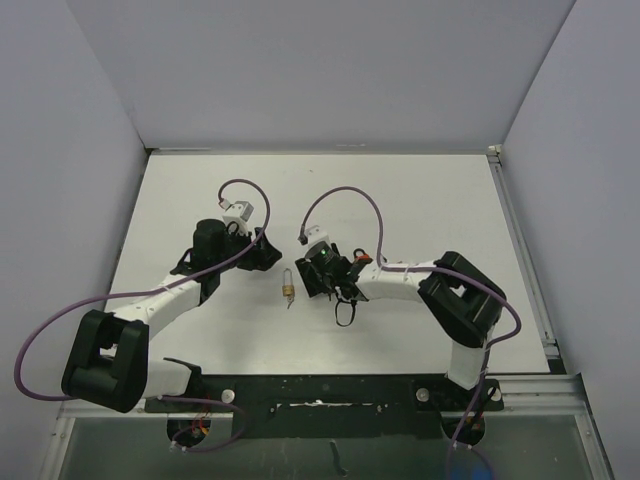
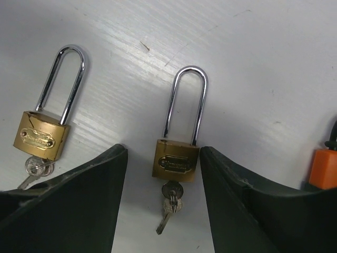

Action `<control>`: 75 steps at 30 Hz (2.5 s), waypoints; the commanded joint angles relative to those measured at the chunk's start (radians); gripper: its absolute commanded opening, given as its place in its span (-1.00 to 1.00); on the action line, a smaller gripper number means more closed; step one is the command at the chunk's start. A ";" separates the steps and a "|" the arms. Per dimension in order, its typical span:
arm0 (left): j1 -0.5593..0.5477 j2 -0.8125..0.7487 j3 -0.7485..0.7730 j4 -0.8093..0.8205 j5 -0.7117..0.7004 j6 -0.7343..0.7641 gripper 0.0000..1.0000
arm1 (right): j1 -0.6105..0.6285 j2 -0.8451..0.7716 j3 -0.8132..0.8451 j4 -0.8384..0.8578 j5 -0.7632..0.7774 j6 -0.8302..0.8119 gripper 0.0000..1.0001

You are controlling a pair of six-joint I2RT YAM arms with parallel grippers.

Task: Lock with the key
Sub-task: Pick up the lock from the center of the board.

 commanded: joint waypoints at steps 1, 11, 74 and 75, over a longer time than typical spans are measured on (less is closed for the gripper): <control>0.008 -0.008 0.005 0.066 0.017 -0.008 0.26 | -0.018 -0.038 -0.048 -0.045 0.040 0.002 0.11; 0.008 -0.002 0.007 0.074 0.023 -0.014 0.26 | -0.029 -0.031 -0.060 -0.032 -0.001 0.001 0.10; -0.080 -0.173 0.164 0.507 0.684 -0.139 0.14 | -0.472 -0.722 -0.551 1.199 -1.194 0.190 -1.00; -0.084 -0.172 0.174 0.500 0.676 -0.152 0.09 | -0.472 -0.725 -0.555 1.201 -1.191 0.190 -1.00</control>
